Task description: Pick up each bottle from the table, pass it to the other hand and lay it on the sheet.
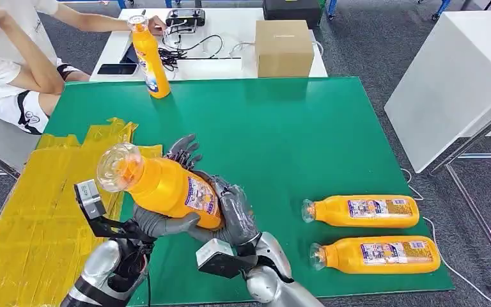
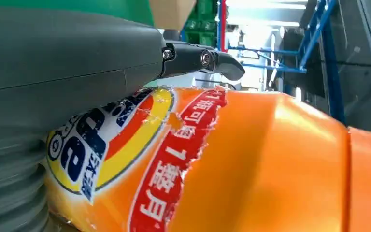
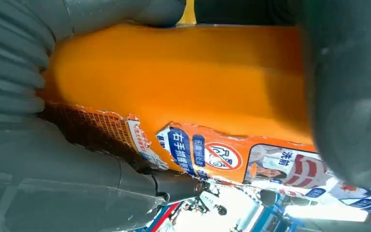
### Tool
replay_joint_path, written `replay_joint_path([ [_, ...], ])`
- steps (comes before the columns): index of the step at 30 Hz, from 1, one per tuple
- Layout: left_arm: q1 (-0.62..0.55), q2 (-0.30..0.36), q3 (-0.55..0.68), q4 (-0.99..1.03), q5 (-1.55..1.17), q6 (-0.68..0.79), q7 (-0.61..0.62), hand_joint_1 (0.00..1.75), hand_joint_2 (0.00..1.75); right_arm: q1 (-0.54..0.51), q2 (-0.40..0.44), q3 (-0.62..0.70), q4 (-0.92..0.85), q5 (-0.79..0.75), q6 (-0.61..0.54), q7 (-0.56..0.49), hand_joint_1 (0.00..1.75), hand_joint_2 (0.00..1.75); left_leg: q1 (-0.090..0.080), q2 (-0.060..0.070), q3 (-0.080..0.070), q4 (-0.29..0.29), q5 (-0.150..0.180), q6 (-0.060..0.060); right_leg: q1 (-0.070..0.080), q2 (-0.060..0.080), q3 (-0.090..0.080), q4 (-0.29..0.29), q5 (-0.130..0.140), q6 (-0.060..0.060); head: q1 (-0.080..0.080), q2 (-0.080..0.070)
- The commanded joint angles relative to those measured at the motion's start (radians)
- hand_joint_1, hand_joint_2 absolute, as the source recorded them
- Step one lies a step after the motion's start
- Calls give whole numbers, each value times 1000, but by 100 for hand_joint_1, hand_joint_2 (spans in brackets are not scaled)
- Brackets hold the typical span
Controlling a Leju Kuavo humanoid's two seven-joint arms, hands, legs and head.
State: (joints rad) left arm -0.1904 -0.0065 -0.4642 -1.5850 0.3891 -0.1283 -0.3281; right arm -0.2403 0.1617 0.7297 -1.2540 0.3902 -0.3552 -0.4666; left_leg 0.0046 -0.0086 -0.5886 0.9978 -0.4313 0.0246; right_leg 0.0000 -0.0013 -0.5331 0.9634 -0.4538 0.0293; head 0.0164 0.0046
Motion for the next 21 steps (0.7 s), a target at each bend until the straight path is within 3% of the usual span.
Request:
replay_joint_path([
  [1, -27, -36, 65, 16, 52, 69, -11, 0, 175, -15, -28, 101, 106, 13, 13, -3, 175, 175, 1, 0, 5, -1, -1, -1, 1, 0, 6, -3, -1, 0, 0, 0],
  [2, -23, -39, 72, 8, 57, 78, -14, 0, 175, -16, -28, 101, 111, 13, 13, -3, 175, 175, 1, 0, 6, -1, -2, -1, 1, 0, 7, -3, -1, 0, 0, 0],
  [3, -19, -46, 81, -1, 66, 92, -18, 129, 175, -17, -27, 101, 116, 13, 12, -2, 175, 175, 1, 1, 7, -1, -2, -1, 1, 0, 8, -3, -1, 0, 0, 0],
  [4, -9, -62, 100, -25, 93, 126, -27, 175, 175, -21, -25, 102, 123, 14, 13, 2, 175, 175, 1, -1, 3, -1, 0, 0, 0, -1, 3, -2, -1, 0, 0, 0],
  [21, -14, -67, 122, -29, 103, 178, -53, 175, 175, -22, -20, 79, 125, 10, -17, 7, 175, 175, 1, -2, 3, -1, -1, -1, 1, -2, 4, -2, -1, 0, 0, 0],
])
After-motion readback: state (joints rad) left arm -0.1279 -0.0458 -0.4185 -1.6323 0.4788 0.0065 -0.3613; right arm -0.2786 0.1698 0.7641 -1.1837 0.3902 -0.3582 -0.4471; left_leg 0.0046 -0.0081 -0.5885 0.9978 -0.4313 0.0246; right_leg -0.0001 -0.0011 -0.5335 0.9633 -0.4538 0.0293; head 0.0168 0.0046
